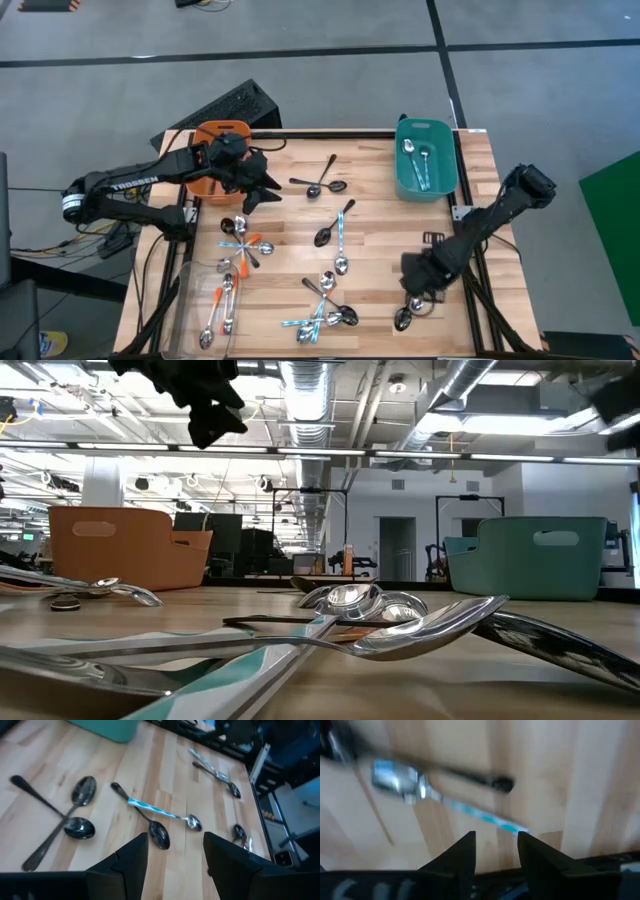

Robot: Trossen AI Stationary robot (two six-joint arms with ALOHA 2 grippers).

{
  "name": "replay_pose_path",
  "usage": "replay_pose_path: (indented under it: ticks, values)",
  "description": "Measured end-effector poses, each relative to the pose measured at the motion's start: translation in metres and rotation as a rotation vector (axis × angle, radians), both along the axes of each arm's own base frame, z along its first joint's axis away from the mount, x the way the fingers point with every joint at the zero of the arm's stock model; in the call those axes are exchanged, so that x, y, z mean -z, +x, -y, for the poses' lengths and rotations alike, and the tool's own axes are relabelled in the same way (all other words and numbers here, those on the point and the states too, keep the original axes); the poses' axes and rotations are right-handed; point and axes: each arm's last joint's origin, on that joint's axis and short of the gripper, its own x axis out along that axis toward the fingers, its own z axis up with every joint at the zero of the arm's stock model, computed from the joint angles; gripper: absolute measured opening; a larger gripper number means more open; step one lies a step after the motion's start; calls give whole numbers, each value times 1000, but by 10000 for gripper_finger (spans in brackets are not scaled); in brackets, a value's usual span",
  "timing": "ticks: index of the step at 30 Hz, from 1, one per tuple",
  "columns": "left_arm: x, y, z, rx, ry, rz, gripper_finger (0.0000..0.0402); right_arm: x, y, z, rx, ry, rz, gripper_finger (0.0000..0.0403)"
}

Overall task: Sort silverware by color (type)
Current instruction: Put the blue patterned spoon into the blue bin

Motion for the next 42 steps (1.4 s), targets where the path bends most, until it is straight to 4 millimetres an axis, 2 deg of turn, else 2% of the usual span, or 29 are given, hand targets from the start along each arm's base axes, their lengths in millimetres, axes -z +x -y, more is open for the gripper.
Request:
replay_pose_path:
  ticks: [5, 10, 17, 21, 27, 42]
  values:
    - [-10, -11, 4, -91, -8, 25, 178, 26, -22, -13, -150, 12, -24, 175]
    - [-17, -21, 11, -150, 56, 41, 178, 40, -33, -23, -224, 37, 19, 169]
    - [-22, -19, 9, -220, 123, 78, 178, 59, -43, -33, -283, 97, 85, 155]
    - [-21, -14, 7, -220, 125, 87, 178, 69, -46, -29, -281, 99, 87, 152]
    - [-17, -7, 6, -219, 83, 74, 178, 70, -40, -23, -216, 107, 74, 144]
    - [-15, -7, 7, -233, 38, 63, 178, 67, -39, -21, -386, 72, 76, 140]
